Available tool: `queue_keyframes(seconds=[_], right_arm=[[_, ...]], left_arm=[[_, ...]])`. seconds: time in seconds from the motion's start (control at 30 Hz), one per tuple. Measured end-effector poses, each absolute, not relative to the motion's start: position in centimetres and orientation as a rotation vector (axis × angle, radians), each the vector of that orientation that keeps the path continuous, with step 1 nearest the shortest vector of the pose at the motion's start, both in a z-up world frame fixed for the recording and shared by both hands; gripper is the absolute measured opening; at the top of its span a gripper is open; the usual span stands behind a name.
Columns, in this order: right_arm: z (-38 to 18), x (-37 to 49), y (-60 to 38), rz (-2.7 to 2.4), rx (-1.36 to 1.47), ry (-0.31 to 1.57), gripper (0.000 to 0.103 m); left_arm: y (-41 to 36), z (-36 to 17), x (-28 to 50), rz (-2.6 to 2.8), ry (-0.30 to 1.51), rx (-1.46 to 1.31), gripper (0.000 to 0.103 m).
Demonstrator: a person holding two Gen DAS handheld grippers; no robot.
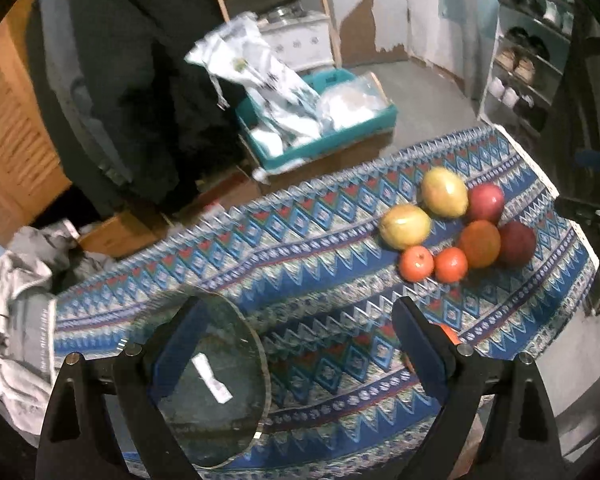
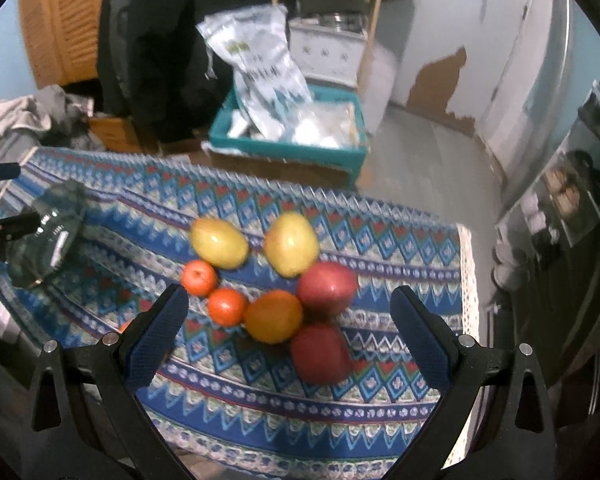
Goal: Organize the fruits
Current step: 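Grasp an orange with the left tool while the right tool grasps a red apple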
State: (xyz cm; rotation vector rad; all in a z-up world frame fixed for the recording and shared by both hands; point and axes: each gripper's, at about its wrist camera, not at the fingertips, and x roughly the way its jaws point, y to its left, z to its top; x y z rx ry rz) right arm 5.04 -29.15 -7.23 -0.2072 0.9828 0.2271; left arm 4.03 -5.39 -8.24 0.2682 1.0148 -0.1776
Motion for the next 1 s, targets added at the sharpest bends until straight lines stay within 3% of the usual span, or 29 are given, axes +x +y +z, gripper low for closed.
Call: queue_keyframes(seconds=[0.83, 1.0], right_arm=[[-19.1, 8.1, -33.0, 0.233, -0.235, 1.296, 0.099], [-20.8, 8.8, -33.1, 0.242, -0.239, 1.339, 0.091]], left_arm=[[-10.4, -16.7, 6.5, -0.312, 1.211, 0.337, 0.095], [-11.2, -17.6, 6.8, -0.325, 1.234, 0.333, 0.095]])
